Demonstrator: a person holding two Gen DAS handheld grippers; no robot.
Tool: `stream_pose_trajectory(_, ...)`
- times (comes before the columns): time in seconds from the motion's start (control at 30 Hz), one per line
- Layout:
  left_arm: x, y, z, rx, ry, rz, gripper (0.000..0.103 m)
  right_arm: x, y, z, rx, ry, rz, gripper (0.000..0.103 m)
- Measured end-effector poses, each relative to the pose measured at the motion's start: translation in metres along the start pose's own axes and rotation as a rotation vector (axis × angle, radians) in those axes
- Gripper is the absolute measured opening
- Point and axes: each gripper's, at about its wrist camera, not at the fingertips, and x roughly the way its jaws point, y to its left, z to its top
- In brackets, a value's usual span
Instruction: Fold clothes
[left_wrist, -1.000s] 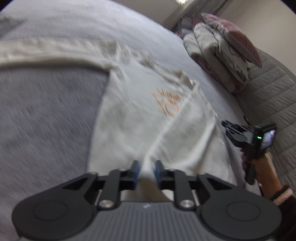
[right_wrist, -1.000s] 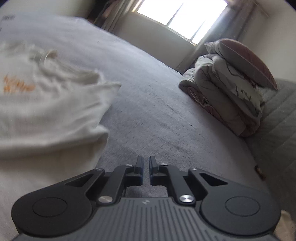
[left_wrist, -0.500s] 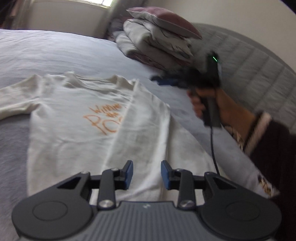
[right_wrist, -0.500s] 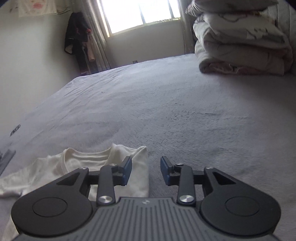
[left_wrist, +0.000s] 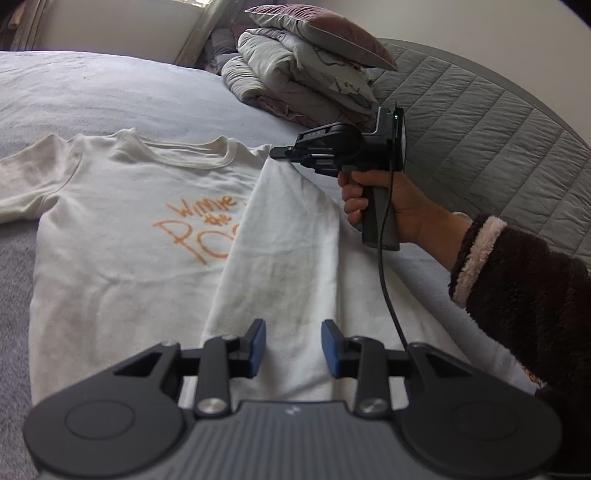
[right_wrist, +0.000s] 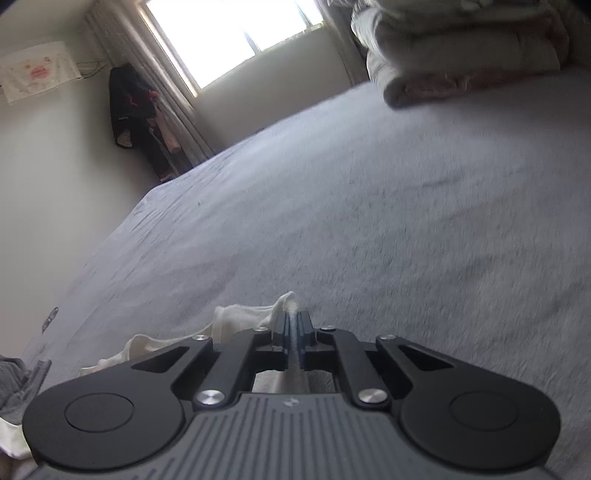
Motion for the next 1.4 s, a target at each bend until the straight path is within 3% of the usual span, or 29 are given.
stream_pose_trajectory(0.17, 0.006, 0.001, -0.002, 0.018, 0.007, 0.003, 0.034, 0.011, -0.003, -0.003, -0.022, -0.007, -0.056, 0.006)
stream_pose_trajectory(0.3, 0.002, 0.001, 0.002, 0.013, -0.011, -0.003, 0.034, 0.002, 0.005, 0.001, -0.079, -0.037, -0.090, 0.022)
stream_pose_trajectory(0.47, -0.004, 0.000, 0.004, 0.008, -0.046, -0.021, 0.034, -0.024, 0.022, 0.007, -0.191, -0.084, -0.071, 0.017)
stream_pose_trajectory(0.67, 0.003, -0.002, 0.000, 0.027, -0.013, -0.007, 0.034, 0.003, 0.046, -0.010, -0.388, 0.002, -0.132, 0.015)
stream_pose_trajectory(1.0, 0.008, 0.003, 0.000, 0.026, 0.002, -0.019, 0.035, 0.042, 0.034, 0.002, -0.326, 0.027, -0.229, 0.015)
stream_pose_trajectory(1.13, 0.005, 0.003, 0.003, 0.017, -0.003, -0.019, 0.035, 0.033, 0.037, 0.006, -0.302, 0.022, -0.216, 0.016)
stream_pose_trajectory(1.4, -0.001, 0.005, 0.005, -0.010, -0.030, -0.014, 0.035, 0.018, 0.068, -0.008, -0.357, 0.064, -0.097, 0.016)
